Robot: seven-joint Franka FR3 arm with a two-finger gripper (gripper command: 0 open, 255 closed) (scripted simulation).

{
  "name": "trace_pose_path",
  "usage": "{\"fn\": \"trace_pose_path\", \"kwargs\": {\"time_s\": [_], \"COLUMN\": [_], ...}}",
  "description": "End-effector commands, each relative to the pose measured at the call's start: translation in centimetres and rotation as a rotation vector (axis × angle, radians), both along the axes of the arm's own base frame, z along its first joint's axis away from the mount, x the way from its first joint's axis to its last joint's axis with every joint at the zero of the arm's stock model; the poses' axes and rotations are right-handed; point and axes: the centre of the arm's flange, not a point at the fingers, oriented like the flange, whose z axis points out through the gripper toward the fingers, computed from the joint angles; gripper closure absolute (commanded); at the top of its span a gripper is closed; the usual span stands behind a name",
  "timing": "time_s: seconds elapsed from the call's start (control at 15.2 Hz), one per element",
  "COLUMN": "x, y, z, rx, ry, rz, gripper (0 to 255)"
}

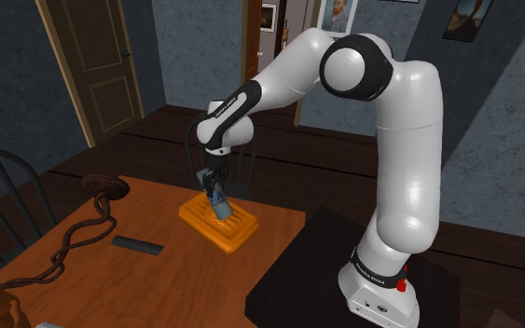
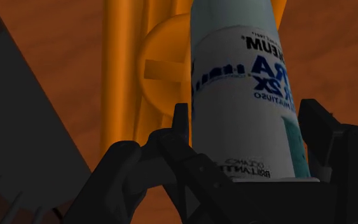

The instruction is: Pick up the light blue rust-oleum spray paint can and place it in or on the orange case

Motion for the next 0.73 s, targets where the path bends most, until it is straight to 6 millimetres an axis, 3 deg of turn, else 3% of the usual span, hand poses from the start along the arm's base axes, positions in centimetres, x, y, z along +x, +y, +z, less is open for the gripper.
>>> {"fn": "trace_pose_path", "kwargs": {"time_s": [0.0,0.46,0.66], "x": [0.0,0.0,0.0], "y": [0.0,0.0,0.0], "z": [-1.3,-5.2,-5.2], "rx": [-0.001,-0.001,-0.001], "ry": [0.006,0.006,0.006], "rz": [0.0,0.0,0.0], "gripper": [255,255,255]}}
